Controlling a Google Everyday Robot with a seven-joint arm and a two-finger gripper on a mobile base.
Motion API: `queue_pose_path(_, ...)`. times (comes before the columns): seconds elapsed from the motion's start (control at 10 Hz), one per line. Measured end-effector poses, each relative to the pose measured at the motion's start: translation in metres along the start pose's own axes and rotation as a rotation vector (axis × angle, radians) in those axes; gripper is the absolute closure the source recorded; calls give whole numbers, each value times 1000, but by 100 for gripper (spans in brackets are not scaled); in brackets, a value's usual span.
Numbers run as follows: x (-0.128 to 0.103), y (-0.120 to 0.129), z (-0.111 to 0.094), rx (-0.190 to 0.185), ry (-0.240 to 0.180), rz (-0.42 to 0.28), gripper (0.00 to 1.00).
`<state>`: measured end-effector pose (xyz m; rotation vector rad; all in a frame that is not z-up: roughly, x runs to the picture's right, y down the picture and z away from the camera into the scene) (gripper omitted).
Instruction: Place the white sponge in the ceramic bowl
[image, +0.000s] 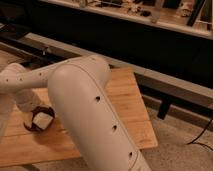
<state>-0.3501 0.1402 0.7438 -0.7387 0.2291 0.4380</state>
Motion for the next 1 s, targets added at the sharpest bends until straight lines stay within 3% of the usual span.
queue_pose_path(0.2, -1, 3, -4, -3, -2, -7, 23)
queue_pose_path(0.4, -1, 7, -21, 13, -7, -15, 23)
queue_pose_path(0.8, 19, 8, -94, 89, -24, 30, 23)
queue_pose_path(1.0, 22, 6, -99, 93, -25, 41, 23)
